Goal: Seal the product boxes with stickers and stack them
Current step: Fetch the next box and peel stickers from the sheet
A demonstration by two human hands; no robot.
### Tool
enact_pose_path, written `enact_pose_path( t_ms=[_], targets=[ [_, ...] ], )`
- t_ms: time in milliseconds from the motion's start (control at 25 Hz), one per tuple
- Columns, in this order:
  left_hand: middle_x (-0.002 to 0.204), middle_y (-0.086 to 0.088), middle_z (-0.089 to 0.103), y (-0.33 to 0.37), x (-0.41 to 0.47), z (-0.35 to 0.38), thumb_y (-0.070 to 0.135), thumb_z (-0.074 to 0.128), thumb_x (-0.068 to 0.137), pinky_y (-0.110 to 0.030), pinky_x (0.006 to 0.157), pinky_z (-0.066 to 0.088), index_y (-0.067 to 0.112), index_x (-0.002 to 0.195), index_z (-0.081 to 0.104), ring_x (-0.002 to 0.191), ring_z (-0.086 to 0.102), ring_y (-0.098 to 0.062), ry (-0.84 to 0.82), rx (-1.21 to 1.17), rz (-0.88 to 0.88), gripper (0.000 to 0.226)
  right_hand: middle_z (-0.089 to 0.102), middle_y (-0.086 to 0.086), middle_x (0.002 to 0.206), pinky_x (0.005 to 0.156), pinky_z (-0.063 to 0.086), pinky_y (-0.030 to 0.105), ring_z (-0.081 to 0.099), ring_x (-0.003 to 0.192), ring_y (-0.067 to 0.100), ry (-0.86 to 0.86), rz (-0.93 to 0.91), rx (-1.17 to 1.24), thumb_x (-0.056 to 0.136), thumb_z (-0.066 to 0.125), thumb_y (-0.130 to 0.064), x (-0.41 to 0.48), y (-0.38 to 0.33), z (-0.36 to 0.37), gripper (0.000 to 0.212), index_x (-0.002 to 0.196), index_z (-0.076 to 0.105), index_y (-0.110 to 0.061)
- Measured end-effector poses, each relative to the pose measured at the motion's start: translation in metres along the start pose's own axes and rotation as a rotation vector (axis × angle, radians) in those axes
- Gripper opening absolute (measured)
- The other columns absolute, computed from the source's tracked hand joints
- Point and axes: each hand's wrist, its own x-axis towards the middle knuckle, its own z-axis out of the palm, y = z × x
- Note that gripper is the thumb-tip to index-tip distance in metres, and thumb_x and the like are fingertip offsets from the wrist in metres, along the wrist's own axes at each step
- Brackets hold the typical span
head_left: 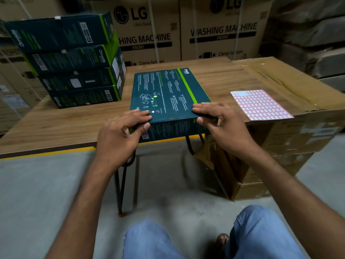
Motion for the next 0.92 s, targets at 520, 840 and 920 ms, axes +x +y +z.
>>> enact_pose_path(
  t_ms=[520,840,920],
  targets=[
    [0.123,0.003,0.076,0.118,0.034,0.115,0.010,0.070,0.098,-0.036,0.102,0.055,0.013,0.121,0.077,0.119,0.069,-0.010,0.078,-0.214,0.204,0.024,0.076,-0.017,0.111,0.093,0.059,0.027,0.072,0.100,0.001,0.273,0.351,0.147,0.094,0.074,-0.005,-0.030,0.026,-0.067,0.033,0.114,0.079,-0.030],
    [0.106,0.011,0.079,0.173,0.058,0.201,0.025,0.069,0.098,-0.034,0.078,0.061,0.023,0.113,0.080,0.089,0.074,-0.005,-0.117,-0.383,-0.106,0.019,0.075,-0.020,0.102,0.084,0.057,0.024,0.067,0.091,-0.008,0.461,0.482,-0.102,0.093,0.073,-0.014,-0.031,0.087,-0.131,0.023,0.111,0.079,-0.026],
    [0.099,0.011,0.079,0.177,0.066,0.214,0.029,0.070,0.097,-0.034,0.077,0.061,0.024,0.110,0.081,0.081,0.073,-0.004,-0.152,-0.367,-0.196,0.018,0.073,-0.017,0.109,0.082,0.057,0.028,0.066,0.092,-0.003,0.380,0.516,-0.151,0.090,0.073,-0.015,-0.024,0.097,-0.140,0.028,0.112,0.077,-0.033]
  ],
)
